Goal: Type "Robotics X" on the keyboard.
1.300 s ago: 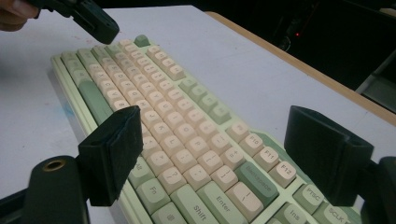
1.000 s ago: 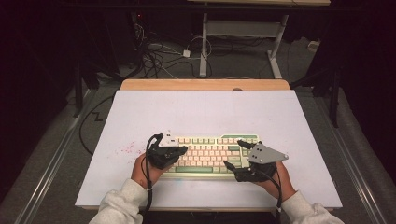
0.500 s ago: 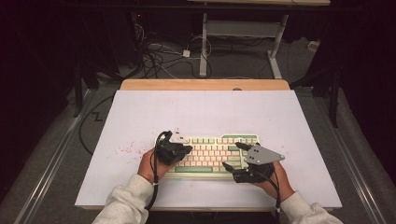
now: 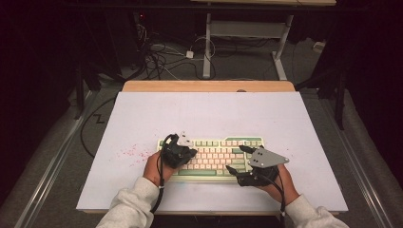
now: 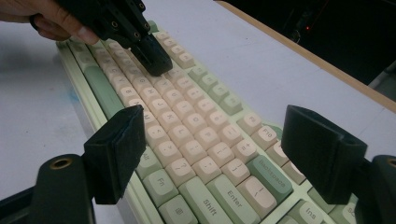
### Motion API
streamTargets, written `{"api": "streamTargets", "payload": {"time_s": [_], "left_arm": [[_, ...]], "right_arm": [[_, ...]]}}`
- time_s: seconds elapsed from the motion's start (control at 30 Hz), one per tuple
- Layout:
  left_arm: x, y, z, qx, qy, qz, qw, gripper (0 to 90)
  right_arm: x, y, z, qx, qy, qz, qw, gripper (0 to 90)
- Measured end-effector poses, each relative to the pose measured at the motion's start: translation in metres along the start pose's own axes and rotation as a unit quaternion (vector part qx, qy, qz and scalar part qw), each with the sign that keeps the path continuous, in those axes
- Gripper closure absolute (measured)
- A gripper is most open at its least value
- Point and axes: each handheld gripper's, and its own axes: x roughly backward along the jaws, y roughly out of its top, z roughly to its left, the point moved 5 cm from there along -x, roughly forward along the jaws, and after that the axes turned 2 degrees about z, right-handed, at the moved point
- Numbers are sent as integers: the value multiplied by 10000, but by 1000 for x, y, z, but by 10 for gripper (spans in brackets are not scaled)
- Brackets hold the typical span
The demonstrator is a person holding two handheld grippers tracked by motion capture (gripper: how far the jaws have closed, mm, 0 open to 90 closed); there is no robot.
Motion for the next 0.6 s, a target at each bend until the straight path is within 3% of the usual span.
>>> {"api": "streamTargets", "payload": {"time_s": [0.3, 0.6], "left_arm": [[-2, -1, -1, -44, 31, 61, 10000, 875], [13, 2, 1, -64, 127, -268, 9995, 873]], "right_arm": [[0, 0, 1, 22, 17, 8, 10000, 231], [2, 1, 0, 13, -1, -34, 10000, 231]]}}
